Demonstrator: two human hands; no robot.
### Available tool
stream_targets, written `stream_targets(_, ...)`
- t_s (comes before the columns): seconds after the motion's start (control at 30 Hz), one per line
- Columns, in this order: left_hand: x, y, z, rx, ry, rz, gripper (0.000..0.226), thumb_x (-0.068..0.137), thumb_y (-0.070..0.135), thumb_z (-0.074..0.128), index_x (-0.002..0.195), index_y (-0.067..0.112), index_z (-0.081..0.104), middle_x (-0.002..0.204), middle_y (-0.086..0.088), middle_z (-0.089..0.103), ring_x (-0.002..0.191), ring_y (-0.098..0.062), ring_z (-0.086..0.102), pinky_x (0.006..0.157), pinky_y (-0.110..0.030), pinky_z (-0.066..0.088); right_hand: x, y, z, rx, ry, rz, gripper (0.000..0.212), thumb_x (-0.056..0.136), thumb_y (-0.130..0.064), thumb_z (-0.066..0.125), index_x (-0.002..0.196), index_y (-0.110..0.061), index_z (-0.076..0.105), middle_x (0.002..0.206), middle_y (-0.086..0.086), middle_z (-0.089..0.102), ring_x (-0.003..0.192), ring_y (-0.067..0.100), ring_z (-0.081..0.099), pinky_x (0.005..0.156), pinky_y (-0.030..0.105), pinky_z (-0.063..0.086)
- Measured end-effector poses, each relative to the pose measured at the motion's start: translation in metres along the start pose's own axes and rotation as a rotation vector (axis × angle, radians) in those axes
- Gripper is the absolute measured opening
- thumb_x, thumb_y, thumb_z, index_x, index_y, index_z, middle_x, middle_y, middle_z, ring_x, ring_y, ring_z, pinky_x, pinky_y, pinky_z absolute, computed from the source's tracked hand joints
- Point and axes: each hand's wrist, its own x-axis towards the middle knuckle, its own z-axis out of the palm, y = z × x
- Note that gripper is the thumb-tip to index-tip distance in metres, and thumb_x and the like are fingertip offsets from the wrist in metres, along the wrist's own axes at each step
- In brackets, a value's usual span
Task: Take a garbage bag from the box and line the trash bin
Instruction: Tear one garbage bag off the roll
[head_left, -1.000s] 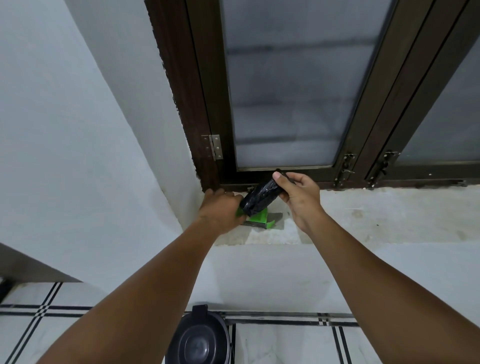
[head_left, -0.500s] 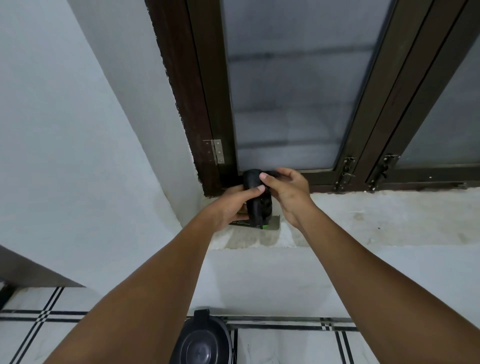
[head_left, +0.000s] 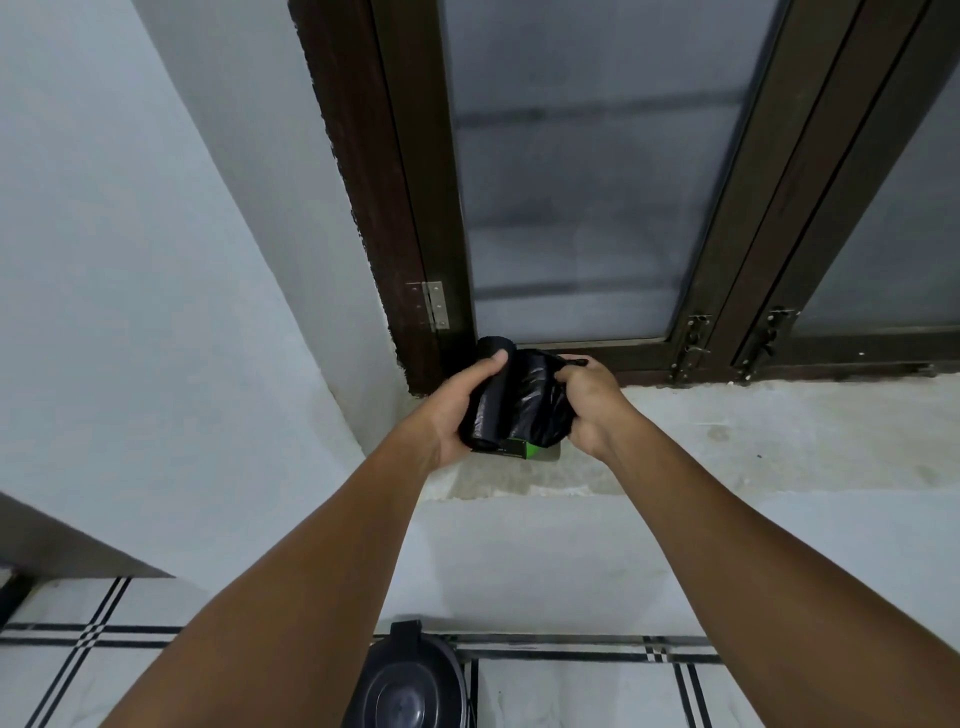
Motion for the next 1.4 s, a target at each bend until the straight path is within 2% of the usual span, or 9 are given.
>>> stream_targets(0.17, 0.002, -0.009, -0.007, 0.068, 0.108, -0.05, 0.038, 0.088, 0.036, 0.07, 0.12, 0.015, 0.07, 0.116, -0.012, 0.075, 0.098, -0.03, 0.071, 0.082, -0.039, 0.056, -0.007, -0.003, -0.001, 0.014, -0.08, 0.102, 0.022, 0.096, -0.02, 0.049, 0.106, -0.008, 0.065, 0.097, 0.016, 0.07, 0.084, 0.033, 0.068, 0.079, 0.043, 0.057)
stream_targets(0.27, 0.003, -0.009, -0.015, -0.017, 0.104, -0.066, 0.044, 0.086, 0.037, 0.07, 0.124, 0.014, 0.069, 0.122, -0.017, 0.073, 0.105, -0.033, 0.068, 0.09, -0.043, 0.054, -0.003, -0.002, -0.009, -0.161, -0.225, 0.069, 0.048, 0.084, -0.043, 0.075, 0.116, -0.008, 0.066, 0.105, 0.013, 0.076, 0.092, 0.029, 0.076, 0.086, 0.044, 0.061)
stream_targets(0.4, 0.002, -0.007, -0.018, -0.011, 0.06, -0.068, 0.053, 0.087, 0.031, 0.075, 0.133, 0.008, 0.065, 0.123, -0.019, 0.072, 0.106, -0.033, 0.07, 0.098, -0.046, 0.056, -0.001, 0.004, -0.01, -0.446, -0.185, -0.117, 0.023, 0.085, -0.028, 0.081, 0.099, -0.01, 0.076, 0.094, 0.01, 0.078, 0.092, 0.026, 0.075, 0.084, 0.035, 0.059)
stream_targets(0.53, -0.003, -0.005, -0.022, -0.043, 0.132, -0.115, 0.048, 0.086, 0.025, 0.07, 0.13, 0.007, 0.065, 0.114, -0.02, 0.073, 0.091, -0.033, 0.072, 0.069, -0.039, 0.062, 0.004, 0.003, -0.01, -0.387, -0.08, -0.1, 0.021, 0.092, -0.026, 0.072, 0.099, -0.006, 0.07, 0.095, 0.014, 0.074, 0.088, 0.029, 0.07, 0.074, 0.034, 0.055)
stream_targets(0.63, -0.002, -0.007, -0.028, -0.06, 0.139, -0.117, 0.045, 0.085, 0.029, 0.068, 0.125, 0.008, 0.067, 0.113, -0.019, 0.073, 0.095, -0.035, 0.069, 0.076, -0.041, 0.06, 0.008, 0.003, -0.015, -0.35, -0.131, -0.033, 0.023, 0.099, -0.028, 0.063, 0.106, -0.006, 0.063, 0.104, 0.017, 0.071, 0.095, 0.031, 0.069, 0.082, 0.041, 0.057)
stream_targets(0.77, -0.002, -0.009, -0.025, -0.066, 0.138, -0.1, 0.036, 0.086, 0.029, 0.065, 0.116, 0.01, 0.067, 0.11, -0.017, 0.072, 0.096, -0.034, 0.069, 0.079, -0.041, 0.06, 0.005, 0.007, -0.013, -0.163, -0.133, 0.037, 0.006, 0.105, -0.017, 0.053, 0.101, -0.013, 0.055, 0.101, 0.014, 0.066, 0.083, 0.024, 0.065, 0.064, 0.036, 0.058)
stream_targets(0.93, 0.003, -0.01, -0.02, -0.053, 0.115, -0.086, 0.04, 0.086, 0.034, 0.07, 0.119, 0.011, 0.07, 0.113, -0.018, 0.072, 0.095, -0.033, 0.069, 0.091, -0.044, 0.056, -0.002, 0.0, -0.008, -0.124, -0.205, 0.112, 0.026, 0.097, -0.033, 0.065, 0.112, -0.012, 0.067, 0.11, 0.015, 0.075, 0.088, 0.03, 0.074, 0.074, 0.039, 0.061)
stream_targets(1.13, 0.003, -0.005, -0.025, -0.079, 0.116, -0.07, 0.042, 0.088, 0.041, 0.07, 0.116, 0.01, 0.072, 0.109, -0.019, 0.074, 0.097, -0.035, 0.071, 0.093, -0.05, 0.058, -0.003, -0.004, -0.014, -0.682, -0.193, -0.063, 0.037, 0.08, -0.034, 0.085, 0.097, -0.004, 0.072, 0.087, 0.011, 0.076, 0.077, 0.025, 0.072, 0.078, 0.035, 0.058)
stream_targets(1.4, -0.002, -0.005, -0.022, -0.106, 0.122, -0.075, 0.05, 0.091, 0.03, 0.07, 0.135, 0.006, 0.062, 0.116, -0.019, 0.072, 0.094, -0.031, 0.072, 0.086, -0.04, 0.059, 0.0, -0.01, -0.009, -0.283, -0.114, 0.003, 0.007, 0.083, -0.016, 0.06, 0.084, -0.015, 0.053, 0.084, 0.013, 0.055, 0.075, 0.029, 0.055, 0.068, 0.043, 0.05)
